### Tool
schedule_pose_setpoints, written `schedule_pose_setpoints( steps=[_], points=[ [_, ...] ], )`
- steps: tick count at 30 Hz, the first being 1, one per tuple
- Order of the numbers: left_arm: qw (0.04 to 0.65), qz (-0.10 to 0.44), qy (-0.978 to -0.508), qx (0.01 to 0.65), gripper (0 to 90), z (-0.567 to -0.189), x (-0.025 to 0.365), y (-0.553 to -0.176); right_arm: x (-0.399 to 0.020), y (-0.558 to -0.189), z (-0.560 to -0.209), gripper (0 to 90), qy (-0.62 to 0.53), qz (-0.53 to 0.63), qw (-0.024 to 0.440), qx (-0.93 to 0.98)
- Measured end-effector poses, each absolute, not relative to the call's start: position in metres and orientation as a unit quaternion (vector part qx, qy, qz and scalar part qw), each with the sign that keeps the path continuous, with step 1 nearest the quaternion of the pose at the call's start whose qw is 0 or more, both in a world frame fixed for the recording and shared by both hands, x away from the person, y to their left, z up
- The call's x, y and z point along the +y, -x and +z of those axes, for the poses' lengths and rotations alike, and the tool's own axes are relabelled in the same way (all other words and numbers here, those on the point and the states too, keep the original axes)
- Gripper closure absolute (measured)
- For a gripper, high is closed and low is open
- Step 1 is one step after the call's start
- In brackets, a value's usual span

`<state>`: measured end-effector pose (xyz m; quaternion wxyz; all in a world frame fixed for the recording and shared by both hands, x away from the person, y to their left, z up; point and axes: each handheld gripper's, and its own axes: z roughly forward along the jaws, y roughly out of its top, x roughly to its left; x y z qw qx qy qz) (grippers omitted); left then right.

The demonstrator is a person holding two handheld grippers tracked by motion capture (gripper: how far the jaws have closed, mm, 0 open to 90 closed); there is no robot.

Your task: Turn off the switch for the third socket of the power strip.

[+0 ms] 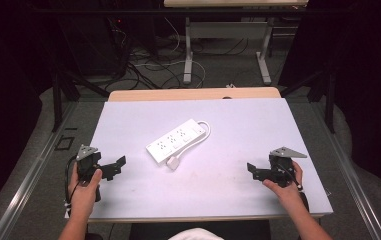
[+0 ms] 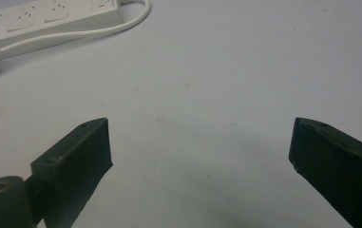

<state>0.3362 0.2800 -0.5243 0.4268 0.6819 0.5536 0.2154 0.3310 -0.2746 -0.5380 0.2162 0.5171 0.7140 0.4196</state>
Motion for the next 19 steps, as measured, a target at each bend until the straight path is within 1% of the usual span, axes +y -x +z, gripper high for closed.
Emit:
schedule_pose_setpoints(
  steps=[8, 13, 19],
  points=[
    [0.432, 0.213, -0.674, 0.560, 0.2, -0.533, 0.284, -0.334, -0.274, -0.331, -0.538, 6.3, -0.519, 0.421, 0.215, 0.712],
    [0.425, 0.211, -0.678, 0.561, 0.2, -0.538, 0.285, -0.333, -0.274, -0.331, -0.539, 6.3, -0.518, 0.420, 0.220, 0.712],
    [0.421, 0.211, -0.681, 0.561, 0.2, -0.540, 0.286, -0.333, -0.275, -0.331, -0.538, 6.3, -0.518, 0.421, 0.214, 0.713]
  ],
)
